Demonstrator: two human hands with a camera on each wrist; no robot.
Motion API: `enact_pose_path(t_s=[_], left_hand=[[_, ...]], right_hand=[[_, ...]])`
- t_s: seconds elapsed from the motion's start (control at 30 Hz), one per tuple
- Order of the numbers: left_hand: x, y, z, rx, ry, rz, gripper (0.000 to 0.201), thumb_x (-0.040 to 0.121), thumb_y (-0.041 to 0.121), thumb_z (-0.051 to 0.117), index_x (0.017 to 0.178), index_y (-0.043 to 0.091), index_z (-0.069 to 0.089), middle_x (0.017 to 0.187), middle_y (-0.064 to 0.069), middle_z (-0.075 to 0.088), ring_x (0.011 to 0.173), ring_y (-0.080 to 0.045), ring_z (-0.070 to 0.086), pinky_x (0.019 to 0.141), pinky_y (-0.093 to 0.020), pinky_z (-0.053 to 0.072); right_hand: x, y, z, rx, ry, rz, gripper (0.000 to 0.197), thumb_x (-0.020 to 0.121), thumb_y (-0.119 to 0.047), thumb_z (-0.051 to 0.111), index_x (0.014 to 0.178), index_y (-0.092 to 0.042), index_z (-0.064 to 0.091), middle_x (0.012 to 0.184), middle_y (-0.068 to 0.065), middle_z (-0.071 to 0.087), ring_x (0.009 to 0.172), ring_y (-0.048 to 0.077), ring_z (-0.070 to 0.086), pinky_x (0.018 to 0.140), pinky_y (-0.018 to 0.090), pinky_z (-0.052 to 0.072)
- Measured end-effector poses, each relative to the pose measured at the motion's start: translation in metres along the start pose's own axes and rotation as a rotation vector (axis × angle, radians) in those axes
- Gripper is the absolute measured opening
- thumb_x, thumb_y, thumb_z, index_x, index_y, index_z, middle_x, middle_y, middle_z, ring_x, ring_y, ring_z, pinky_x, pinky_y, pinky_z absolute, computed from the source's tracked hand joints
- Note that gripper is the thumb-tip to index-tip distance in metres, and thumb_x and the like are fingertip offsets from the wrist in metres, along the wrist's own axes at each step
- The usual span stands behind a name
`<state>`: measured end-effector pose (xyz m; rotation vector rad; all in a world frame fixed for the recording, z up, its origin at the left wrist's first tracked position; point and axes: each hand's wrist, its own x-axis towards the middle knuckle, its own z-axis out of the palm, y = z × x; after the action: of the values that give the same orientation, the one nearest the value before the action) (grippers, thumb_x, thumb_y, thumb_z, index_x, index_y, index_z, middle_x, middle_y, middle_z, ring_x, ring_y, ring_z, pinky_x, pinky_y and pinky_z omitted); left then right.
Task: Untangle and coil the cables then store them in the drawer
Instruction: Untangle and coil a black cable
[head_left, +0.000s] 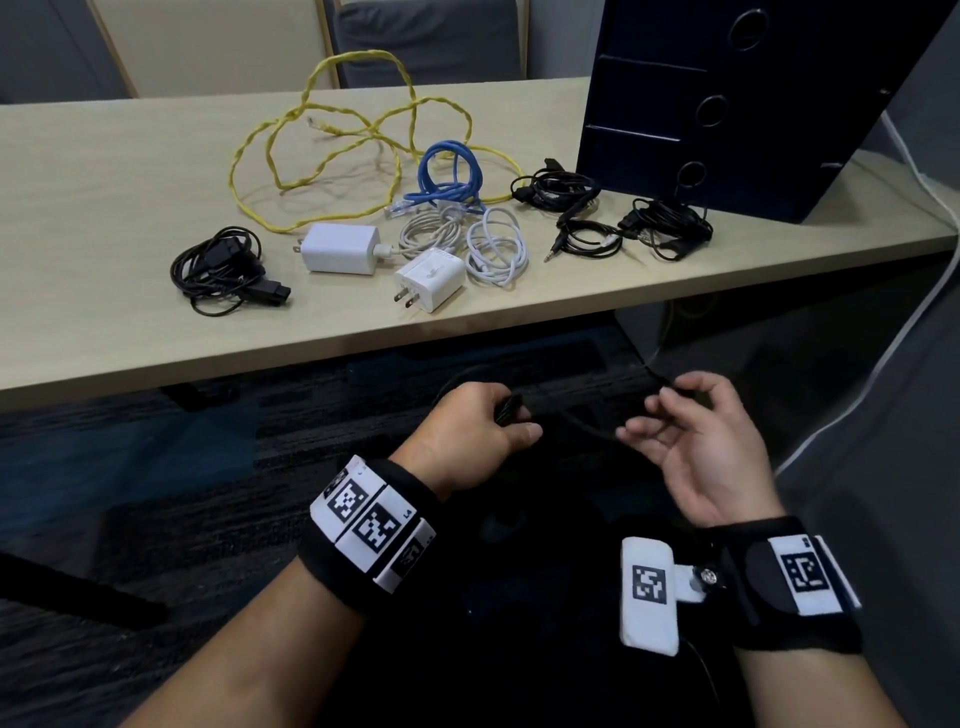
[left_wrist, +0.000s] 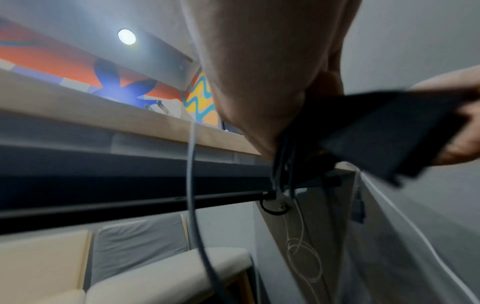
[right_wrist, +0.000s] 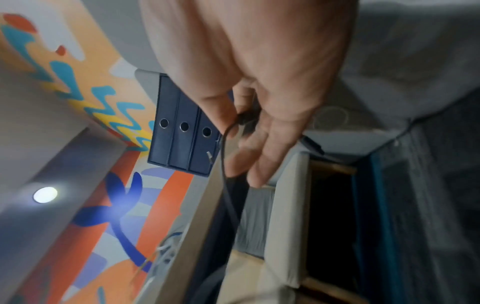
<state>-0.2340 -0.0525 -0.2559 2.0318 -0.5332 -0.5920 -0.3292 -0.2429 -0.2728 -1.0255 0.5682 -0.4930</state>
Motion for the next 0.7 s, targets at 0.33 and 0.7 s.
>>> enact_pose_path(t_s=[0.33,0.7], left_hand=[[-0.008,0.02,0.0,0.311,-0.319,0.074,0.022,0.093,0.022,0.06,0.072,0.014,0.062,0.061,0.004,0.061,0.051,-0.004,0.05,0.055,-0.023,0.04],[-0.009,0.027,-0.028,-0.271,-0.157,0.085,0.022,0.098,0.014,0.053,0.084,-0.003,0.058,0.06,-0.002,0.044,0.041,-0.007,0.031,0.038,-0.017,0.025]], right_hand=[[-0.003,0.02,-0.007,-0.658,-0.494,-0.186,0.056,0.074,-0.068,0.064,0.114,-0.029,0.063,0.1,-0.003,0.074,0.096,0.016,0.07,0.095,0.04,0.053],[-0.001,0.037,0.013,-0.237,-0.571,-0.113,0.037,0.068,-0.055,0.079,0.067,-0.022,0.061,0.049,-0.006,0.035,0.04,0.005,0.028,0.044,0.021,0.034]])
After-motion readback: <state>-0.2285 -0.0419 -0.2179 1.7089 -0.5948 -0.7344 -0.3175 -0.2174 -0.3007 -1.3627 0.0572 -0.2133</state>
